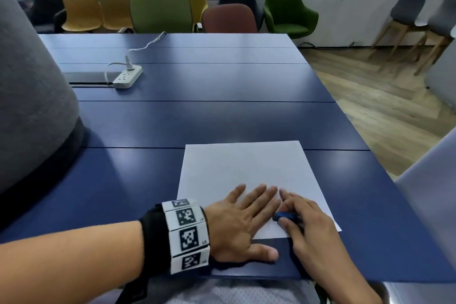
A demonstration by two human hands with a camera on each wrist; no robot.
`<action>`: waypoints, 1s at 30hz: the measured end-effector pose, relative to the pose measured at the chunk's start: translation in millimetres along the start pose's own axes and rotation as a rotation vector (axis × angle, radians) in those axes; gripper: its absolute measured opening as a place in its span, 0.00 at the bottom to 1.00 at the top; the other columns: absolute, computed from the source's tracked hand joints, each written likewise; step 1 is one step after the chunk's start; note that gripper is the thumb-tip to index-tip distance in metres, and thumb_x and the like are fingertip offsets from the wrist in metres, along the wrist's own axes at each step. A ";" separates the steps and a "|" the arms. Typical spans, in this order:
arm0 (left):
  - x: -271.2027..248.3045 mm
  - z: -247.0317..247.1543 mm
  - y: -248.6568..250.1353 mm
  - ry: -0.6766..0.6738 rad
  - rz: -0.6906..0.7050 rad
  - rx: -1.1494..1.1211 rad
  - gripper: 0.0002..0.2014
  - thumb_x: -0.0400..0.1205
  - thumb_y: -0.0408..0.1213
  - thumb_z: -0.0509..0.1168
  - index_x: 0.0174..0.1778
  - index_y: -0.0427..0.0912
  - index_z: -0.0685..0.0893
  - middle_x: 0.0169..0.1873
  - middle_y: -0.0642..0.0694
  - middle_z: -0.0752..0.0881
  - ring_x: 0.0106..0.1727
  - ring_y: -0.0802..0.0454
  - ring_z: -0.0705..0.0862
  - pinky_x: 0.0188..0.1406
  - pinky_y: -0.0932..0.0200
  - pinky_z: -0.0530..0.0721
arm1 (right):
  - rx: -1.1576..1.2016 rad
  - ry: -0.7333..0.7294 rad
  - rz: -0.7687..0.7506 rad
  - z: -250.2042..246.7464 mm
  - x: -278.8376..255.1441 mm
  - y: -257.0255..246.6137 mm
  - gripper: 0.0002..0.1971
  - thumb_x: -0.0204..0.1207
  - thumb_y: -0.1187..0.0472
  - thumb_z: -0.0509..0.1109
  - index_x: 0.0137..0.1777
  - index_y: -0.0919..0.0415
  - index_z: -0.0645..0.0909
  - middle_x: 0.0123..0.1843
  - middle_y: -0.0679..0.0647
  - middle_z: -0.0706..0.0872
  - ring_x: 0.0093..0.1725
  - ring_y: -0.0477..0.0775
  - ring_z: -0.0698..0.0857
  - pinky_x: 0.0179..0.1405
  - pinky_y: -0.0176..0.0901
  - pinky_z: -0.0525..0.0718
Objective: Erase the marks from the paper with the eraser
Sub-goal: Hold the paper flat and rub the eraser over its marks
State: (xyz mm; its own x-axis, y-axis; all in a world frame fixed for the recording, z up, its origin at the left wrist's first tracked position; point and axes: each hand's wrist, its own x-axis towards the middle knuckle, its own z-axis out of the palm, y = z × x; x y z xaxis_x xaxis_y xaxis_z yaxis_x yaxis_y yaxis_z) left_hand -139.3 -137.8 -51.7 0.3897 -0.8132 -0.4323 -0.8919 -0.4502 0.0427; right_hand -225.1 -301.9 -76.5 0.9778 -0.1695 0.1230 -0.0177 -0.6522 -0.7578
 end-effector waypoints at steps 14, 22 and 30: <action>-8.6 4.8 -3.4 0.000 -0.133 -0.098 0.49 0.73 0.75 0.31 0.81 0.45 0.25 0.79 0.48 0.23 0.78 0.54 0.21 0.80 0.48 0.28 | 0.018 -0.055 0.025 -4.4 0.3 4.3 0.14 0.74 0.67 0.72 0.39 0.43 0.78 0.63 0.27 0.77 0.65 0.34 0.78 0.54 0.17 0.71; -33.1 -5.7 -67.9 -0.030 -0.626 -0.145 0.71 0.48 0.81 0.12 0.83 0.35 0.33 0.83 0.40 0.32 0.85 0.48 0.34 0.83 0.44 0.37 | 0.078 -0.075 0.053 -3.2 0.5 1.3 0.14 0.74 0.69 0.71 0.41 0.46 0.79 0.63 0.26 0.77 0.66 0.32 0.78 0.55 0.19 0.74; 64.9 -38.8 -38.0 0.038 -0.170 -0.019 0.45 0.82 0.69 0.39 0.85 0.41 0.35 0.84 0.45 0.32 0.84 0.52 0.32 0.83 0.45 0.35 | 0.008 -0.063 0.064 -5.6 3.6 -1.2 0.23 0.71 0.67 0.74 0.47 0.34 0.76 0.60 0.34 0.82 0.59 0.38 0.84 0.55 0.27 0.78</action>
State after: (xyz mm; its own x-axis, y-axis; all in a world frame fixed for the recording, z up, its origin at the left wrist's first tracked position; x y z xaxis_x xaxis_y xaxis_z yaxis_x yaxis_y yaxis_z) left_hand -71.2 -187.8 -46.5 0.5430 -0.7379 -0.4009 -0.8081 -0.5889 -0.0105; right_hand -222.8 -305.9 -71.6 0.9859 -0.1641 0.0339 -0.0794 -0.6354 -0.7681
